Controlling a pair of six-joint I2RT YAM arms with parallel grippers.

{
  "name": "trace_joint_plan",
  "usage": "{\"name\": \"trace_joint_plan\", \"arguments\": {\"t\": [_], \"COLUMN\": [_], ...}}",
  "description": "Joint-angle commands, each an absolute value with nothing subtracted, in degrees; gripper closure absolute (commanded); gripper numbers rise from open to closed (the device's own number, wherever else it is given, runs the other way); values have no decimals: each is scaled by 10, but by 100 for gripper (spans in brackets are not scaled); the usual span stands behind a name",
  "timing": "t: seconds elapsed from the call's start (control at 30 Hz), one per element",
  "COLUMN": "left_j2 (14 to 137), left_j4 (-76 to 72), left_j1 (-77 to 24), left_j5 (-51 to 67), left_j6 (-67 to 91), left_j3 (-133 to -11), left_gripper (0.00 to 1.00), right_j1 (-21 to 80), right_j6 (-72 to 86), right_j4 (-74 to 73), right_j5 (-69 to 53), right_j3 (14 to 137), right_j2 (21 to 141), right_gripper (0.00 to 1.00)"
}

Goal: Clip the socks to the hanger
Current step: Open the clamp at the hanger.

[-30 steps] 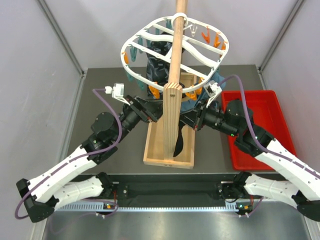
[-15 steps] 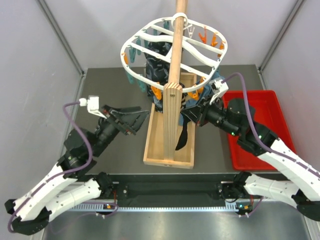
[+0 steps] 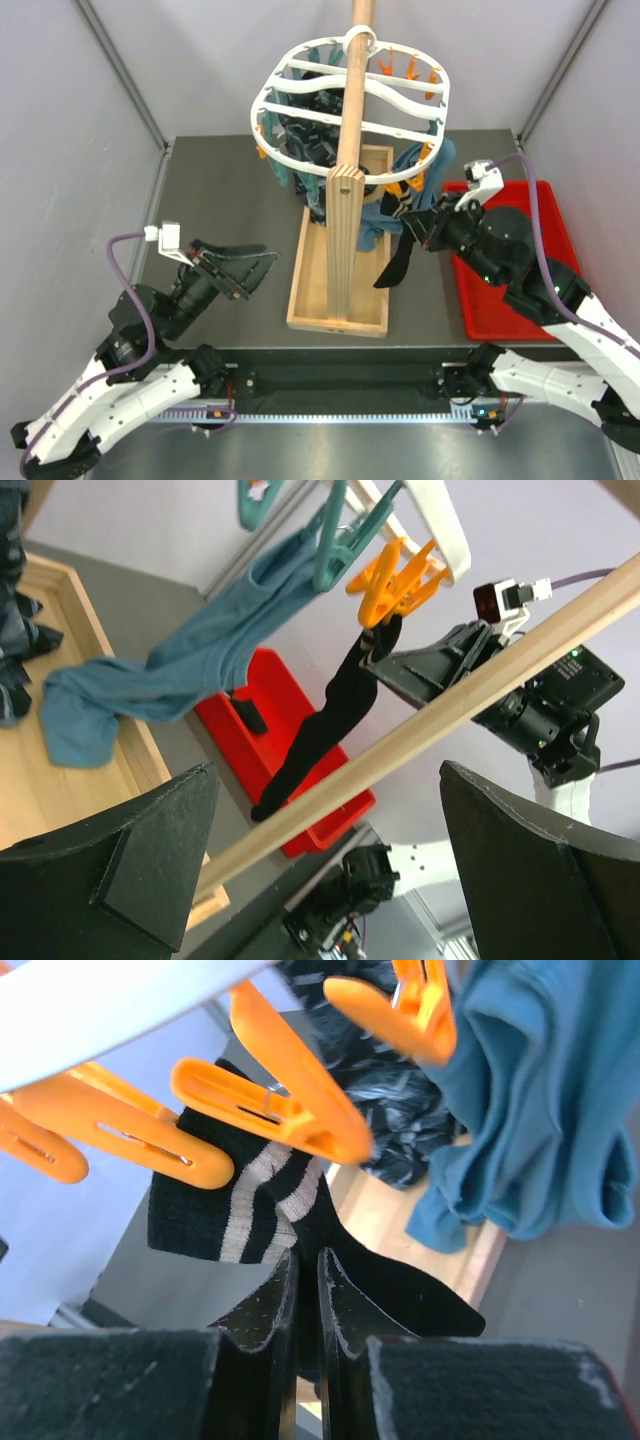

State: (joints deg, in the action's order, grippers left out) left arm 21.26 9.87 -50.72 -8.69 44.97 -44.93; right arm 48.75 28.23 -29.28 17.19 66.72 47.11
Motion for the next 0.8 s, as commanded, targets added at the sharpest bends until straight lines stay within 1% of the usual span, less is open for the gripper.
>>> {"name": "trace_joint_plan", "arguments": {"t": [0.0, 0.13, 0.3, 0.47, 0.6, 0.77], "left_j2": [207, 211, 211, 211, 215, 221], "left_j4": [138, 184, 195, 202, 215, 247], "left_j1": [-508, -508, -509, -508, -508, -508], "left_j5": [-53, -23, -7, -9, -4, -18], "left_j6": [485, 499, 505, 506, 510, 508], "left_j3": [-453, -467, -466, -471, -488, -510], "left_gripper": [4, 3, 3, 3, 3, 4], "right_j1": [495, 496, 495, 483, 444, 413], "right_j6": [298, 307, 323, 320, 302, 274], "right_j4": [-342, -363, -398, -450, -467, -460], "right_j5": [243, 273, 317, 348, 343, 337], "right_j3": [700, 715, 748, 790, 814, 812], "right_j2": [462, 471, 498, 560, 595, 620], "right_gripper": [93, 93, 91, 90, 90, 89]}}
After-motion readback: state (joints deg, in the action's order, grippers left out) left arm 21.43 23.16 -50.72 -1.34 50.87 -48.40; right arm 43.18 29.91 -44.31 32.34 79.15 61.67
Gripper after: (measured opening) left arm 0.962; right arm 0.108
